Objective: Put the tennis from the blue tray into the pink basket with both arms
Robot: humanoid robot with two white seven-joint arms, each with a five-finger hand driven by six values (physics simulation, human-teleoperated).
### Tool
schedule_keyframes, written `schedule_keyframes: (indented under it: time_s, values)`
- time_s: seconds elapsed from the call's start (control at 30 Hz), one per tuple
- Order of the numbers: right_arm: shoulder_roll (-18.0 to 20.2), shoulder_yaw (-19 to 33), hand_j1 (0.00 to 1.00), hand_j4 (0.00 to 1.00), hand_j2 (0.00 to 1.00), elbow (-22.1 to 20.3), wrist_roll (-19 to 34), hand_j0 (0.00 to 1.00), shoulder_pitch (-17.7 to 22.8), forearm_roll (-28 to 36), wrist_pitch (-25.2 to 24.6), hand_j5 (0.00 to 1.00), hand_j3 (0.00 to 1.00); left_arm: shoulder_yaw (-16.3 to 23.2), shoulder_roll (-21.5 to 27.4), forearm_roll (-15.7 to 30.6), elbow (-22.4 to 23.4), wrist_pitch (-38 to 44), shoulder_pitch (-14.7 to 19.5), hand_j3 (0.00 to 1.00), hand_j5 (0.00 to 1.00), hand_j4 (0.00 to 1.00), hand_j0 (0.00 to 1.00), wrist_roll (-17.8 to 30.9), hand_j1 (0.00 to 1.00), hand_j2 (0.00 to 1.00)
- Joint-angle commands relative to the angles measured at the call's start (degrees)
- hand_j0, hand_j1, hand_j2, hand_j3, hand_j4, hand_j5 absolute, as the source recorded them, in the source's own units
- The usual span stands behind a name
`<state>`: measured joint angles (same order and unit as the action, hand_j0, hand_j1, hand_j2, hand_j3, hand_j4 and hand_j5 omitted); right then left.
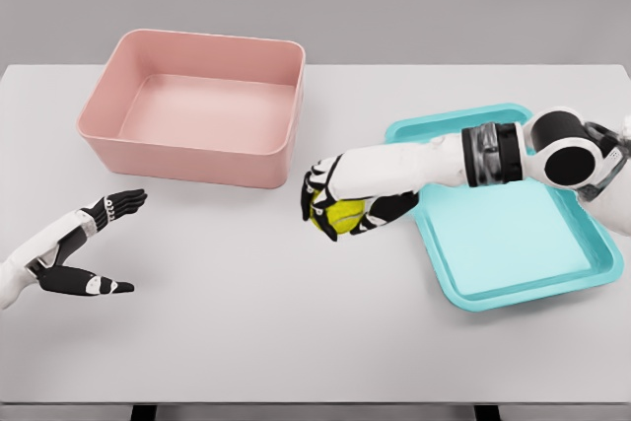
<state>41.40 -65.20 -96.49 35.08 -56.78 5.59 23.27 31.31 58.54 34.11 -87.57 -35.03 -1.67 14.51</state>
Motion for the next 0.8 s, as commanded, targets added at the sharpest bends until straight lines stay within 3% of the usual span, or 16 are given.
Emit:
schedule_keyframes:
  time_s: [0.0,0.17,0.33,0.37,0.4,0.53,0.63,0.73,0.77]
  values:
    - [-6.32,-1.16,0.29,0.29,0.29,4.20,-0.08,0.29,0.00,0.21,0.03,0.29,0.29,-0.03,0.08,0.08,-0.06,0.03,0.00,1.00,1.00,1.00,1.00,0.00,1.00,1.00]
    - [-11.69,-5.20,0.30,0.30,0.30,6.23,-0.08,0.30,0.00,-1.63,-0.06,0.30,0.30,-0.03,-0.71,-0.10,-0.14,0.03,0.00,1.00,1.00,1.00,1.00,0.08,1.00,1.00]
    - [-12.31,-6.52,0.33,0.33,0.33,6.49,-0.08,0.33,0.09,-2.87,-0.06,0.33,0.33,-0.03,-0.80,-0.10,-0.14,0.03,0.00,1.00,1.00,1.00,1.00,0.08,1.00,1.00]
    - [-12.31,-6.52,0.39,0.39,0.39,6.49,-0.08,0.39,0.09,-2.87,0.02,0.39,0.39,-0.03,-0.80,-0.10,-0.14,0.03,0.00,1.00,1.00,1.00,1.00,0.08,1.00,1.00]
    - [-12.22,-6.44,0.60,0.60,0.60,6.49,-0.08,0.60,0.09,-3.22,0.03,0.60,0.60,-0.03,-0.80,-0.10,-0.14,0.03,0.00,1.00,1.00,1.00,1.00,0.08,1.00,1.00]
    - [-11.87,-5.91,0.99,0.99,0.99,5.79,-0.08,0.99,0.00,-3.66,0.11,0.99,0.99,0.06,-0.80,-0.19,-0.14,0.03,0.00,1.00,1.00,1.00,1.00,0.08,1.00,1.00]
    - [-11.34,-5.73,1.00,1.00,1.00,4.03,-0.08,1.00,-0.09,-3.49,0.20,1.00,1.00,-0.03,-1.15,-0.28,-0.14,0.03,0.00,1.00,1.00,1.00,1.00,0.08,1.00,1.00]
    - [-9.58,-0.29,1.00,1.00,1.00,2.01,-0.08,1.00,-0.09,-3.13,0.73,1.00,1.00,0.06,-1.15,-0.28,-0.14,0.03,0.00,1.00,1.00,1.00,1.00,0.08,1.00,1.00]
    - [-8.18,2.69,1.00,1.00,1.00,-0.52,-0.08,1.00,0.00,-1.91,1.43,1.00,1.00,0.06,-1.15,-0.28,-0.14,0.03,0.00,1.00,1.00,1.00,1.00,0.08,1.00,1.00]
